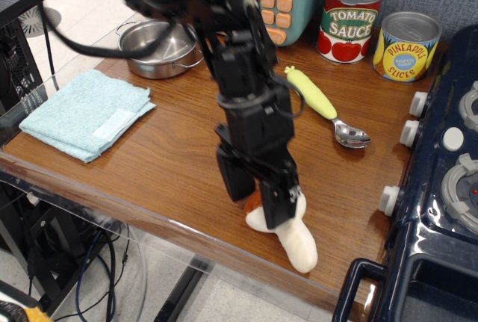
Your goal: Move the mushroom on top of the napkin.
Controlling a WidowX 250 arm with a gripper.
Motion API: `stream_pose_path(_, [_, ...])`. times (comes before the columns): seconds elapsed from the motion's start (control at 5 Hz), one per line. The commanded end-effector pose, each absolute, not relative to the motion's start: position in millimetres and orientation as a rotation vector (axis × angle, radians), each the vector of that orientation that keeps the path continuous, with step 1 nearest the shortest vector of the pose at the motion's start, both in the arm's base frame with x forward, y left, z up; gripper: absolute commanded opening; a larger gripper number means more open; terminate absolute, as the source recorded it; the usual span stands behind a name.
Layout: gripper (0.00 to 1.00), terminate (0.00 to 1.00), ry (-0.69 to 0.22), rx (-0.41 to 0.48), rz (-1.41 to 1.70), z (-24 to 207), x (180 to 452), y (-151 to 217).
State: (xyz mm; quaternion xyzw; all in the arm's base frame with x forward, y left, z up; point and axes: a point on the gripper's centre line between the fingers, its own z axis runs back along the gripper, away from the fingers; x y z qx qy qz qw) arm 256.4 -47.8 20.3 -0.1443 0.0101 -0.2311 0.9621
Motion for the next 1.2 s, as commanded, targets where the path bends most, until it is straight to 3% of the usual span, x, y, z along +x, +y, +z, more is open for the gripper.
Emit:
stream_pose_path(0.0, [0.0,0.0,-0.011,-0.349,-0.494,24.3,257.4,-52.0])
stream_pose_path(0.2, [0.0,0.0,-0.026,-0.362,-0.488,26.2,255.6,-50.6])
stream_pose_path(0.4, [0.0,0.0,-0.027,-0.311,-0.532,37.4,257.4,-47.4])
stream_pose_path(0.8, [0.0,0.0,-0.099,-0.149,-0.513,98.7,285.0,-18.0])
stream_pose_path(1.0, [0.0,0.0,-0.151,-0.091,-0.445,125.4,299.2,16.6])
